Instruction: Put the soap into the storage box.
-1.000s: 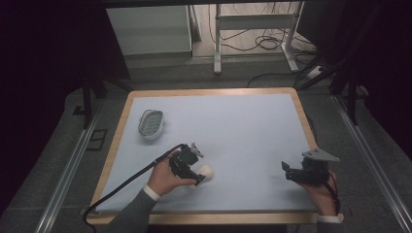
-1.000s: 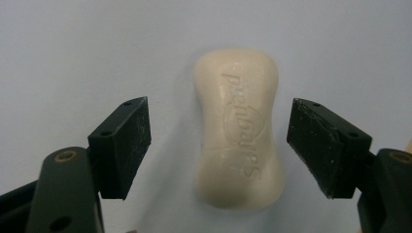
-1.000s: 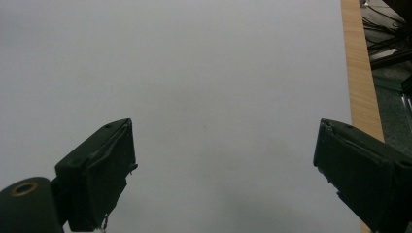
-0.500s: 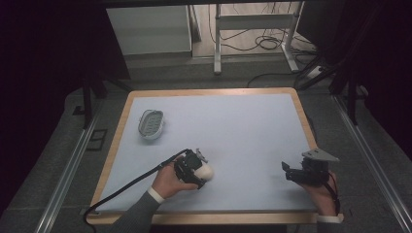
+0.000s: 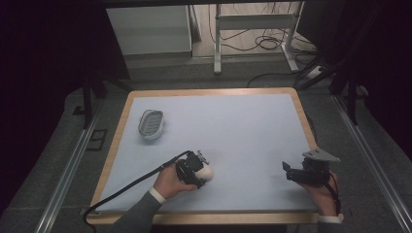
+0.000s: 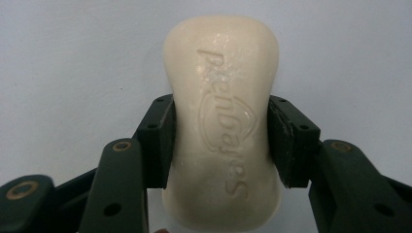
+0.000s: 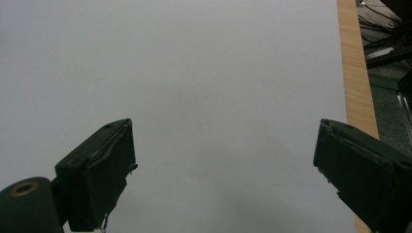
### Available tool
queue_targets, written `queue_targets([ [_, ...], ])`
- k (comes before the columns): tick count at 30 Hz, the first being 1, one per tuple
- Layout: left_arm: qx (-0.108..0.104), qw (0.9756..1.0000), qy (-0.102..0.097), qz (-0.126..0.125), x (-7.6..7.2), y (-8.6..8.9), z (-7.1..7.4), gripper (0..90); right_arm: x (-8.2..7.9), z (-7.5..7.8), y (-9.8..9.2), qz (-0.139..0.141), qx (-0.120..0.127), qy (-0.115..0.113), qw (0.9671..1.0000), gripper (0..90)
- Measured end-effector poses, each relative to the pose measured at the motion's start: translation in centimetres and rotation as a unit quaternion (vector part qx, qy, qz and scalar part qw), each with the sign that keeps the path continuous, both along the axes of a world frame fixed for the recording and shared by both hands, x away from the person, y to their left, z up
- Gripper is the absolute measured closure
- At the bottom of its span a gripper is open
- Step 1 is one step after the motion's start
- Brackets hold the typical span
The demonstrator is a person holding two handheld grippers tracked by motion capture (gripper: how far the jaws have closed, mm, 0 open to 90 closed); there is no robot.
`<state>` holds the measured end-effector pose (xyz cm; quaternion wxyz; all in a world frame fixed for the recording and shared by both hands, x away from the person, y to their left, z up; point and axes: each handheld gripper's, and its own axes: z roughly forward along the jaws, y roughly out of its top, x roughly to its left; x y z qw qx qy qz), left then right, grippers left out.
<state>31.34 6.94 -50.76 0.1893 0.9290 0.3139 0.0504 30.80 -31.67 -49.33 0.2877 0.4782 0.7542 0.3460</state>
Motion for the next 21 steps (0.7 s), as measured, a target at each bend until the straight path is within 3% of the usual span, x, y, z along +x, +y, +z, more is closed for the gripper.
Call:
queue_targets([
  [12,-0.005,1.0,-0.006,-0.004,0.0,0.3,0.4,49.5,0.0,0.0,-0.2,-0.004,-0.001,-0.002,1.0,7.8],
  [21,-0.02,0.9998,-0.009,-0.001,0.6,1.6,1.9,49.5,0.0,0.0,-0.2,-0.004,-0.001,-0.002,1.0,7.8],
])
